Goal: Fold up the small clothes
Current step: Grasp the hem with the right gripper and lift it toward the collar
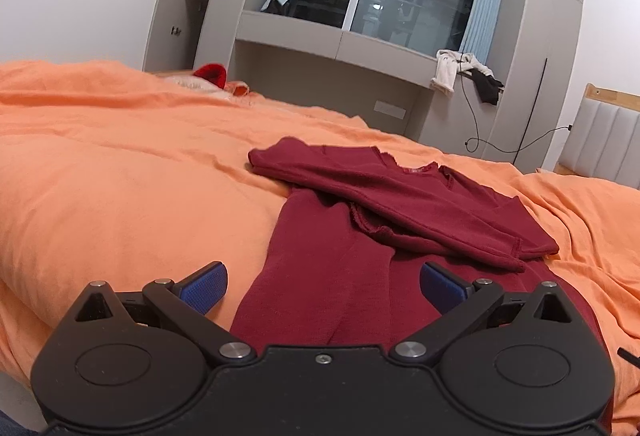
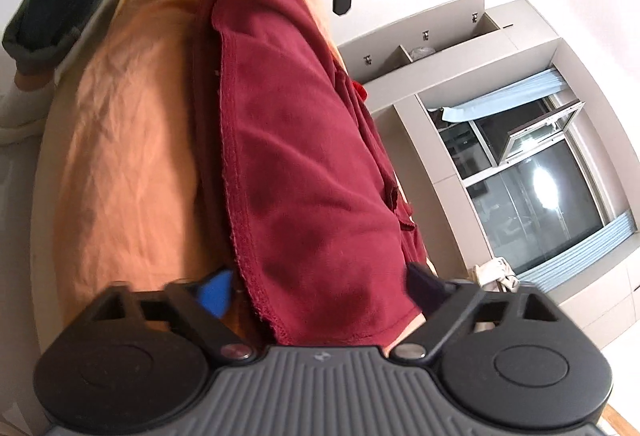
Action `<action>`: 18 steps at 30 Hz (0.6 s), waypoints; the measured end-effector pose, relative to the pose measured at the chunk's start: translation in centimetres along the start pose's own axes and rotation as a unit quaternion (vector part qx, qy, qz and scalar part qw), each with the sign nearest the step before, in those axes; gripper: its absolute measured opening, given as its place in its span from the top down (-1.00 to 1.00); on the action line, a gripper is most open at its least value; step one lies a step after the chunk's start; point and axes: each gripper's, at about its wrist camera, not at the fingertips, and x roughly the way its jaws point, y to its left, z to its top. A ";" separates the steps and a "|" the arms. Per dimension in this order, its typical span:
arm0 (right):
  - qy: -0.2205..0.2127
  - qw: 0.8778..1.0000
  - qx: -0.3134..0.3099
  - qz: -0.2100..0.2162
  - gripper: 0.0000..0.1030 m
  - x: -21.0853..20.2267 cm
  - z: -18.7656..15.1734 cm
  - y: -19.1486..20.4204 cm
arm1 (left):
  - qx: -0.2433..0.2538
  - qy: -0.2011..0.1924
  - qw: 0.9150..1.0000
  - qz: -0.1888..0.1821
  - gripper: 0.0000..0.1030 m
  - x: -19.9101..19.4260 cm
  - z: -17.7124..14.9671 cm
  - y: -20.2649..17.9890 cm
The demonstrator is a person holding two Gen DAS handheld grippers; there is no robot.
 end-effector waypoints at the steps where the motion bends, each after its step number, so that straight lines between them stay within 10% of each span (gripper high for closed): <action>1: -0.005 1.000 -0.003 -0.001 -0.32 -0.2 0.1 0.1 | 0.004 -0.008 1.000 0.001 -0.99 -0.3 0.0 -0.1; 7: -0.019 0.999 0.021 0.020 0.55 -0.9 0.4 -0.4 | 0.021 -0.064 0.998 -0.014 -0.99 -2.2 0.2 -0.7; 18: -0.037 0.954 0.294 -0.031 0.86 -2.3 -1.5 -8.6 | 0.135 -0.108 0.981 -0.091 -0.99 -5.2 -2.1 -3.8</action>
